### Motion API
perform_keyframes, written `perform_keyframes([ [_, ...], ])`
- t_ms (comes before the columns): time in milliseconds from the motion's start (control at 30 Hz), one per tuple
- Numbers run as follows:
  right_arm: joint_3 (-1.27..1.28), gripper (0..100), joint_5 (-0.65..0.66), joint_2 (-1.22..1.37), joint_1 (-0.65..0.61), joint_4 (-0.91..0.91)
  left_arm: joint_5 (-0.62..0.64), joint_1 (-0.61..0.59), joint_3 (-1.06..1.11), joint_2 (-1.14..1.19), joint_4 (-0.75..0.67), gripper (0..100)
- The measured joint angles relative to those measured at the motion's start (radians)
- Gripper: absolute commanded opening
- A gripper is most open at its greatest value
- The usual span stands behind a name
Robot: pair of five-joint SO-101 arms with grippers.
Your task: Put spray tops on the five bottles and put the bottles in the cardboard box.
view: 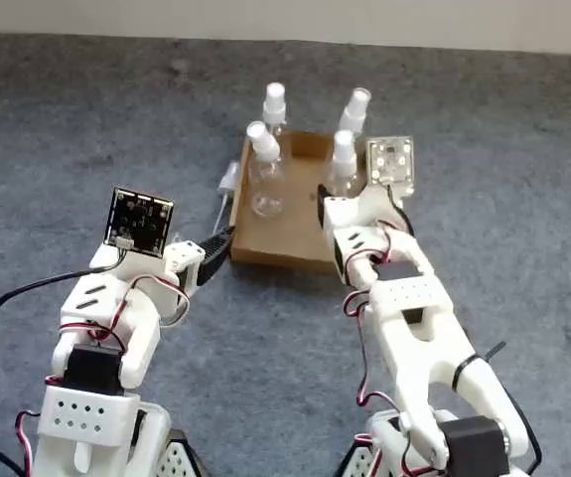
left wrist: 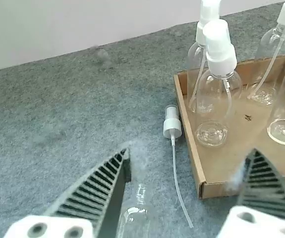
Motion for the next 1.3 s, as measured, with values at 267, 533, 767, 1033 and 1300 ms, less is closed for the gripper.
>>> perform_keyframes([
  [267, -0.017, 0.5, -0.002, 0.074, 0.0, -0.081, 0.0, 0.0, 0.0, 0.0, 0.0, 29],
  [533, -0.069, 0.5, -0.002, 0.138, 0.0, -0.089, 0.0, 0.0, 0.0, 0.0, 0.0, 29],
  [767, -0.069, 1.9, -0.002, 0.138, 0.0, -0.089, 0.0, 0.0, 0.0, 0.0, 0.0, 29],
  [1033, -0.069, 14.9, -0.003, 0.138, 0.0, -0.089, 0.0, 0.0, 0.0, 0.0, 0.0, 29],
  [1300, -0.069, 21.3, -0.003, 0.138, 0.0, -0.089, 0.0, 0.0, 0.0, 0.0, 0.0, 29],
])
